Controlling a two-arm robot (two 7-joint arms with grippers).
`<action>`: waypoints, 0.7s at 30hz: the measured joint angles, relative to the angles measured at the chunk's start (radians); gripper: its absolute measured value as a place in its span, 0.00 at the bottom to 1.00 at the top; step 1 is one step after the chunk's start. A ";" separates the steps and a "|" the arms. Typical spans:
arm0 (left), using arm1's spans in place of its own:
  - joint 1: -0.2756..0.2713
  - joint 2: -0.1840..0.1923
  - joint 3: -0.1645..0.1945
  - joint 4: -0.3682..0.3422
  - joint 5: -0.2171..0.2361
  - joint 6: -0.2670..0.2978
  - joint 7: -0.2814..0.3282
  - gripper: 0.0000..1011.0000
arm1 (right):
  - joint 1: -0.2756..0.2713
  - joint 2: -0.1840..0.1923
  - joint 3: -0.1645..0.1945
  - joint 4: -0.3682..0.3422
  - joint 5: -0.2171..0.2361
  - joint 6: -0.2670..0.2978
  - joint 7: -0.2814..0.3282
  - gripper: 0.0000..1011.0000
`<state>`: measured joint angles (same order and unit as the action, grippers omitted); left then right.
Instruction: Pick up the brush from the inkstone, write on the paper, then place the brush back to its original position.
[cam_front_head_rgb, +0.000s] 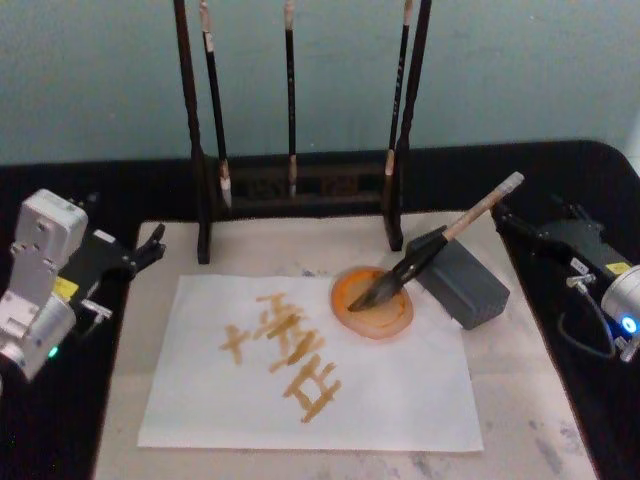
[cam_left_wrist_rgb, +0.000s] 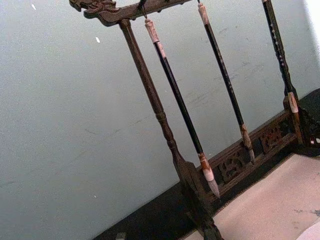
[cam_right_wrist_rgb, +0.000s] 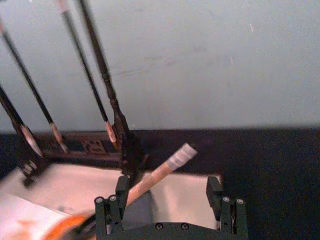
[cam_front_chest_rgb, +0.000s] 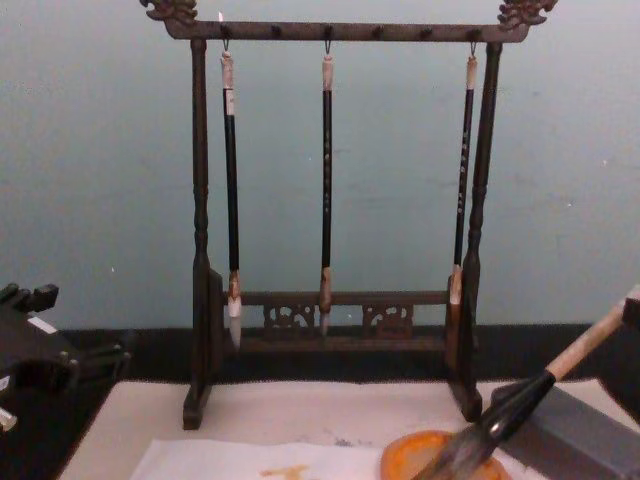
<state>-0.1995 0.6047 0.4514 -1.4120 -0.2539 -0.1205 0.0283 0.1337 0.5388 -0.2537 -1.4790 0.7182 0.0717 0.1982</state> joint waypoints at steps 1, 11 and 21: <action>0.000 0.000 0.000 0.000 0.000 0.000 0.000 1.00 | 0.001 -0.009 0.013 0.006 0.031 0.023 0.013 0.99; 0.000 0.000 0.000 0.000 0.000 0.000 0.000 1.00 | 0.044 -0.080 0.100 0.092 0.323 0.228 0.063 0.99; 0.000 0.000 0.000 0.000 0.000 0.000 0.000 1.00 | 0.108 -0.125 0.117 0.169 0.453 0.281 0.077 0.99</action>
<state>-0.1995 0.6047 0.4514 -1.4119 -0.2539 -0.1205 0.0283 0.2414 0.4143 -0.1370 -1.3105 1.1713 0.3526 0.2757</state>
